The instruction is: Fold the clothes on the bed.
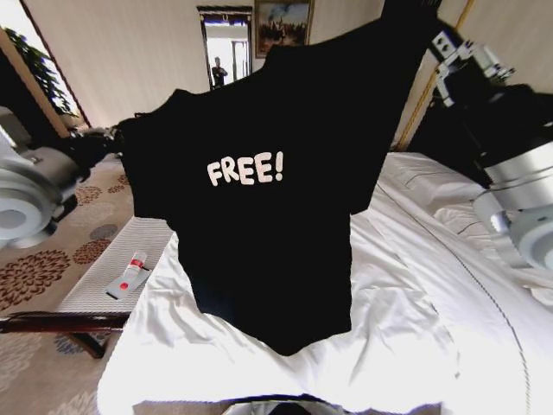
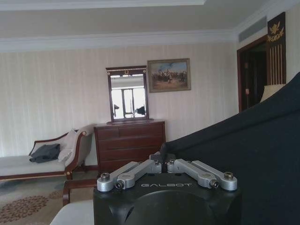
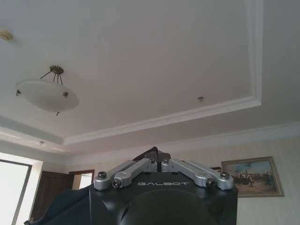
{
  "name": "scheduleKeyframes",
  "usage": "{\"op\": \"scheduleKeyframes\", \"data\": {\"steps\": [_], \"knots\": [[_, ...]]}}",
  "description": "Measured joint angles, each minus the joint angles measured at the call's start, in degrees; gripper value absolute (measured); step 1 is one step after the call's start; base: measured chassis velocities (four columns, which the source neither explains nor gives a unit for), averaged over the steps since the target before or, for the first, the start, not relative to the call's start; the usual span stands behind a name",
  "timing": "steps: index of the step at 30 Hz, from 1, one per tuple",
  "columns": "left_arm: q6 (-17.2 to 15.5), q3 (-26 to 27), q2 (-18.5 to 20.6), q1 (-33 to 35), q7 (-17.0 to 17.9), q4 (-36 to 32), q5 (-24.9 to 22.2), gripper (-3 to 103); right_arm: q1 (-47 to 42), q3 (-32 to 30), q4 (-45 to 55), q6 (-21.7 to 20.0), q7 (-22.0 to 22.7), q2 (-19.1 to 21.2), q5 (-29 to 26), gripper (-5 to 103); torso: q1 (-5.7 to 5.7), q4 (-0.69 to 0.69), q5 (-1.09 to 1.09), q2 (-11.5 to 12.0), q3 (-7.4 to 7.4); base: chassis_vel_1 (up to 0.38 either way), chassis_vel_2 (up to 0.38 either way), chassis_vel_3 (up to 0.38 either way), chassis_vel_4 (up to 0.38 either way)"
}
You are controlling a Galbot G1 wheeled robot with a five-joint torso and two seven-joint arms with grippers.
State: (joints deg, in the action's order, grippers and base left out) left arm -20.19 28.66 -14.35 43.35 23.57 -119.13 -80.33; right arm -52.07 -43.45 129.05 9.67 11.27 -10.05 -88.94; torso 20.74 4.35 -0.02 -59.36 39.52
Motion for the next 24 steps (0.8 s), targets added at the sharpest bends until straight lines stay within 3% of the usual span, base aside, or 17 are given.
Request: {"op": "scheduleKeyframes", "data": {"steps": [10, 19, 24], "knots": [[-0.14, 0.51, -2.23, -0.63, -0.88, -0.24, 1.55, 0, -0.07, -0.98, -0.78, 0.66, -0.72, -2.1, 2.04, 0, -0.01, -0.03, -0.01, 0.0, -0.02, 0.0, 0.0, 0.0, 0.0], [0.91, 0.81, -0.38, -2.54, -0.59, -3.21, -0.19, 0, 0.31, -1.36, 3.99, 1.38, -4.69, -0.37, 0.62, 0, -0.02, -0.02, -0.03, -0.02, -0.03, 0.0, 0.0, 0.0, 0.0], [-0.62, -1.03, 0.5, -3.16, 0.1, -3.7, -0.16, 0, -0.62, -0.11, 5.58, 0.01, -5.08, -0.59, 1.33, 0, -0.02, -0.02, -0.01, -0.01, -0.02, 0.0, 0.0, 0.0, 0.0]]}}
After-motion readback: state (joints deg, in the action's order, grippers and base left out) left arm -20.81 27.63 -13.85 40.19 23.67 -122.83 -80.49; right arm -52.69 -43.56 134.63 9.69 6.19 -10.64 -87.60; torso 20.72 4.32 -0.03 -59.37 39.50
